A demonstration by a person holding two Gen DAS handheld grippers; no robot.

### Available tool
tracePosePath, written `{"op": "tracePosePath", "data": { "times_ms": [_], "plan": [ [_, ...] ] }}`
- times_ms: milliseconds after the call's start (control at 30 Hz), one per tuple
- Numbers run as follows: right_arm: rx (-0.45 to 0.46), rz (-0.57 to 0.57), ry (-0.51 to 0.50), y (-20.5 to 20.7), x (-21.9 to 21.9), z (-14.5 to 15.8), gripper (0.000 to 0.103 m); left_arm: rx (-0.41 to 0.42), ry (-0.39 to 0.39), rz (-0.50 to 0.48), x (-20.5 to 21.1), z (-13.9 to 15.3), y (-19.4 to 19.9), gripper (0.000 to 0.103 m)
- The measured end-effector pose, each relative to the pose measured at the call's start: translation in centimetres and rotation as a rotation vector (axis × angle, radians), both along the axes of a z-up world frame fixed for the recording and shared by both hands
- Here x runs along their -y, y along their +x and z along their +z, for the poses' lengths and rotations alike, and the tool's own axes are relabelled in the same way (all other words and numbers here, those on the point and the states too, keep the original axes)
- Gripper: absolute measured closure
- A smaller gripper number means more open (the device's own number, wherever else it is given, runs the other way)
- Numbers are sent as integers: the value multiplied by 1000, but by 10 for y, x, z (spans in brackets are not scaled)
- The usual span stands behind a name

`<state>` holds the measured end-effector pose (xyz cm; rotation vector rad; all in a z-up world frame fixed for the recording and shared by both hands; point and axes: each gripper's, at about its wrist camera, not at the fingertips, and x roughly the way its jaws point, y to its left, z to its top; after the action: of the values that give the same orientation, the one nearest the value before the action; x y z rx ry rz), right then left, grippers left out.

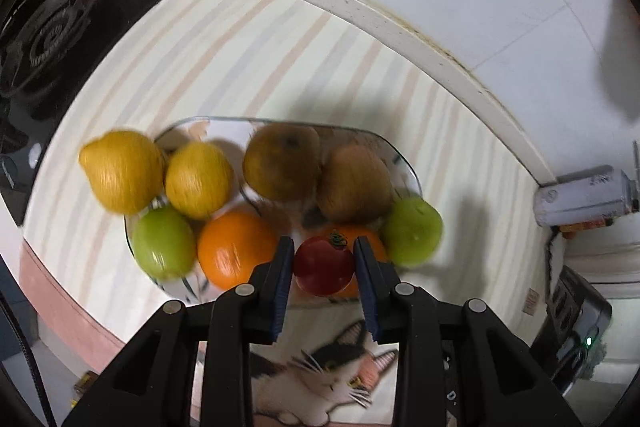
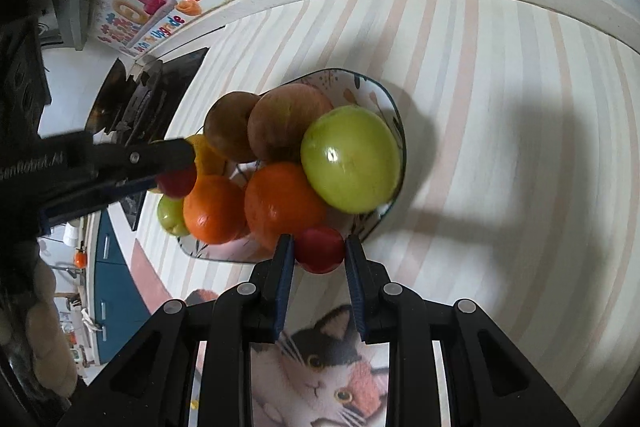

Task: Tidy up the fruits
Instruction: 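Carry both tomatoes onto the deer plate and open both tools, then lift both tools back from the plate above the counter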

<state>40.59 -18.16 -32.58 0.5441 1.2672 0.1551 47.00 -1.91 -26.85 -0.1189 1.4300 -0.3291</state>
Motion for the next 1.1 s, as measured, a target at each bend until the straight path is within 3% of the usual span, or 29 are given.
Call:
{"op": "tracePosePath", "data": {
  "times_ms": [167,233,267,333,367,400,467,567,633,800,1100],
  "plan": [
    [5,9,-26,4,-4,-4,74,14,43,-5,0,-5,12,71],
    [10,16,-46,3,-6,-3,61,23,67,-5,1,-6,14,64],
    [15,15,-50,2,-5,-1,55,25,80,-4,0,-6,14,54],
    [27,3,-65,-2,-2,3,32,36,86,0,-2,-4,13,36],
    [30,-2,-65,-4,0,6,31,41,101,0,-3,-3,12,25],
    [31,-9,-62,-6,1,8,29,48,115,1,-5,-2,9,21],
    [36,-21,-60,-10,7,15,25,59,125,12,-11,1,3,20],
    [40,-17,-121,-19,13,30,16,57,137,35,-20,2,-13,9],
    [34,8,-193,-25,13,40,10,78,157,48,-24,6,-27,9],
    [48,80,-323,-44,7,68,9,102,188,88,-37,16,-70,8],
    [135,112,-359,-74,5,125,8,220,229,184,-46,60,-130,8]
  ]
}}
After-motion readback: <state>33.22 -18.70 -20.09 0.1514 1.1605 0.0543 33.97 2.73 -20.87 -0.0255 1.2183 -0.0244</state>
